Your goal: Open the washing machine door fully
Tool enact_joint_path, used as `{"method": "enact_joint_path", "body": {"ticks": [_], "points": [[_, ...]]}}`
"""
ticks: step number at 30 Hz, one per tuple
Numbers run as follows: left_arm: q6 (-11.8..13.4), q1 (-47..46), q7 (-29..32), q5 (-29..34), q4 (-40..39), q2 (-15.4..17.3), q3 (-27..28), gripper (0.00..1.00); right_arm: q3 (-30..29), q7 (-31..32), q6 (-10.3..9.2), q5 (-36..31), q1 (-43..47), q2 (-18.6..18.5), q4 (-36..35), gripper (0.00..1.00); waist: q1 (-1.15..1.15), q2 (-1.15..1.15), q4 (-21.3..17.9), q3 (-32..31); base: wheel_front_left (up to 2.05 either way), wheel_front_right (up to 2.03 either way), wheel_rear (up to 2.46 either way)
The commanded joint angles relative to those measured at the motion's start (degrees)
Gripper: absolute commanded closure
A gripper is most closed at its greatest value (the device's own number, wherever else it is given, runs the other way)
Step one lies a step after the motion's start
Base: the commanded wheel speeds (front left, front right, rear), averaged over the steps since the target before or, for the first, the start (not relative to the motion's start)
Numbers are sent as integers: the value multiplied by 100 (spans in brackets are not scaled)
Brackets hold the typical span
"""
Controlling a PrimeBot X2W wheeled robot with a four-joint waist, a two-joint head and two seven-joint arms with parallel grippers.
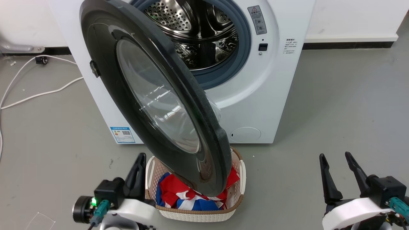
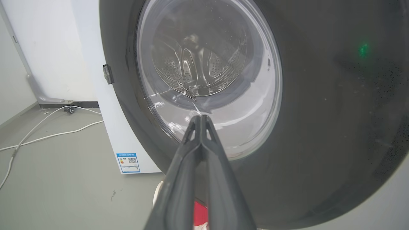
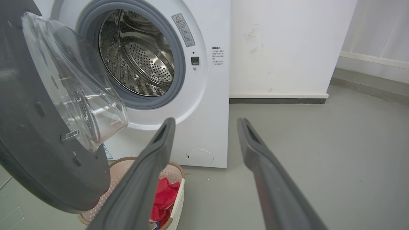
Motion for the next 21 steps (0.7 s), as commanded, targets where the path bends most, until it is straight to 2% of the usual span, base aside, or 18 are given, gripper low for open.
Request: {"method": "enact_joint_path", "body": {"ticks": [1,14,21], "points": [[73,-124,-15,-10,-114,-6,45,100,-2,19,-1,-7,54,30,-41,0,0,0,10,7,0,0,0],[396,-780,-15,-78,-1420,-8,46,100,-41,66,-1,22,62,43,-76,0,0,0,98,20,0,0,0],[439,-1299,-13,-158,-2491,-9,-420,100,-94,75,-1,-8,80,46,-99,0,0,0,142,15,0,0,0]]}}
